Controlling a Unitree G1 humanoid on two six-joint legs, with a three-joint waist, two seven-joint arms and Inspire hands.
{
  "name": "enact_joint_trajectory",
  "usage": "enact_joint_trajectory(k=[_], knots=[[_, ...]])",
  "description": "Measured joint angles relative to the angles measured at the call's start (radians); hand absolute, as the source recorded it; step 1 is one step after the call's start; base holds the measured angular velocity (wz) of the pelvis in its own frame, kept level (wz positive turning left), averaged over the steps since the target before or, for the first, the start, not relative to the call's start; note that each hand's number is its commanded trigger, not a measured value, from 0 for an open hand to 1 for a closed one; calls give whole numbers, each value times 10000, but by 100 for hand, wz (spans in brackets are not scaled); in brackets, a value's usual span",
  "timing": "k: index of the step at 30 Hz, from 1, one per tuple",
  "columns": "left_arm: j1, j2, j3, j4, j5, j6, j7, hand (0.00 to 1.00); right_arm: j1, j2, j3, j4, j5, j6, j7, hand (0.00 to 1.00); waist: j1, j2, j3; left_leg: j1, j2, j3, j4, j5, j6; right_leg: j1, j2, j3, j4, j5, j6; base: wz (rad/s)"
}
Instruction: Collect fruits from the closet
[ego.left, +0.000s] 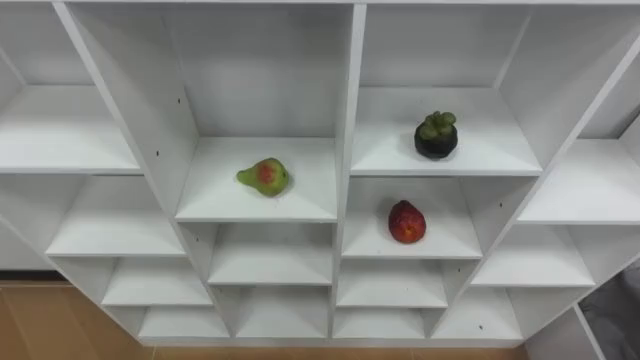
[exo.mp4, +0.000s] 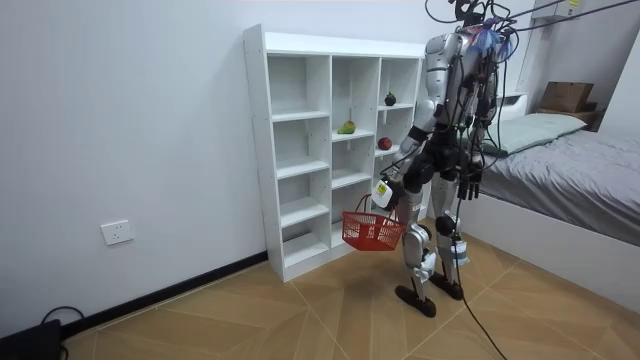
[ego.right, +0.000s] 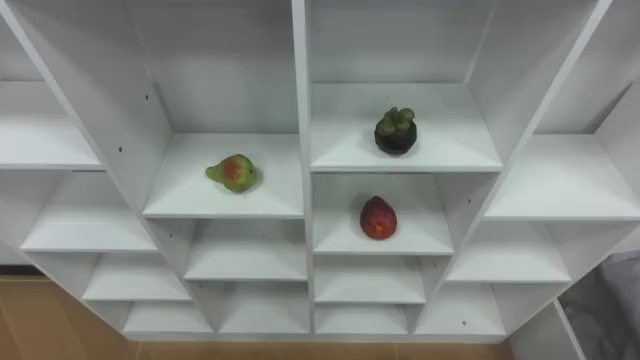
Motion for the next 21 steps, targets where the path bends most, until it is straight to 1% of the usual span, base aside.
enact_joint_trajectory(k=[8,21], knots=[[-5,20,-87,-7,6,0,7,100,-84,0,175,-78,-68,0,103,0,22,3,0,-42,8,25,-65,-1,-1,-75,12,46,8,1,-2,-1],[2,18,-156,6,36,49,82,100,-119,2,174,-208,-77,-19,139,0,18,13,7,-3,3,-10,2,-1,-1,-2,13,85,-15,2,-4,0]])
